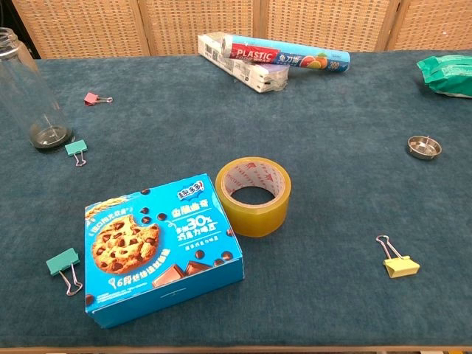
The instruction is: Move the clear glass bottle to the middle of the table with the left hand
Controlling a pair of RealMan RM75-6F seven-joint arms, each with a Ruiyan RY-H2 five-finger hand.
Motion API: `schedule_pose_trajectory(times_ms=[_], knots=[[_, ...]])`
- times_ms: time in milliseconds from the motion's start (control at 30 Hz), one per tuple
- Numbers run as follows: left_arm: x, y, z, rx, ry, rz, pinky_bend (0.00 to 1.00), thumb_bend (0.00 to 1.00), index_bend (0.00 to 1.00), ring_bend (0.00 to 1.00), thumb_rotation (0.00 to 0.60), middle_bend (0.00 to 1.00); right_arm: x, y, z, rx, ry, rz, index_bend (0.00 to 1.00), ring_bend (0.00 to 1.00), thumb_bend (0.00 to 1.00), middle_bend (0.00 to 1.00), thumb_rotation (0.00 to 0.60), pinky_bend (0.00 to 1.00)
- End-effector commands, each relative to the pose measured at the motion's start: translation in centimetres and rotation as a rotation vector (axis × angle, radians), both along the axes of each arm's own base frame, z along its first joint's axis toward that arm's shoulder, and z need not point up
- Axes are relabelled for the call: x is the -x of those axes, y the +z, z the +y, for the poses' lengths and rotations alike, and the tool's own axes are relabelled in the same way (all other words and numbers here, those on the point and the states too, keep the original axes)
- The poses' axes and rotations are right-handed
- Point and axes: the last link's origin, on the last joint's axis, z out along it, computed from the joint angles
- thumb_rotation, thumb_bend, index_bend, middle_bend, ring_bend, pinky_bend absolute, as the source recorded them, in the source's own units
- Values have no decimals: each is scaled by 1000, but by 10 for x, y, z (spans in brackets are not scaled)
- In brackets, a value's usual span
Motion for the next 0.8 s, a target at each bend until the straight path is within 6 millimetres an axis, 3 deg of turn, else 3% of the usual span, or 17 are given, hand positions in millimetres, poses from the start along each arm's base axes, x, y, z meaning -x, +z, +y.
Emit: schedule_pose_trajectory(times_ms=[33, 400, 533, 800], knots=[[1, 0, 0, 3, 1, -5, 0, 0, 0, 0, 600, 0, 0, -1, 1, -5, -1, 1, 0, 0, 0, 0, 600, 0], [4, 7, 11, -5, -22, -112, 0, 0, 0, 0, 600, 0, -1, -1, -1, -17, -6, -25, 0, 0, 0, 0, 600, 0], [10, -2, 45, 15, -56, -305, 0, 0, 0, 0, 600, 0, 2, -2, -3, -27, -20, -32, 0, 0, 0, 0, 600, 0], [9, -17, 95, 105, -101, -393, 0, 0, 0, 0, 600, 0, 5, -3, -6, -34, -35, -37, 0, 0, 0, 0, 600, 0]])
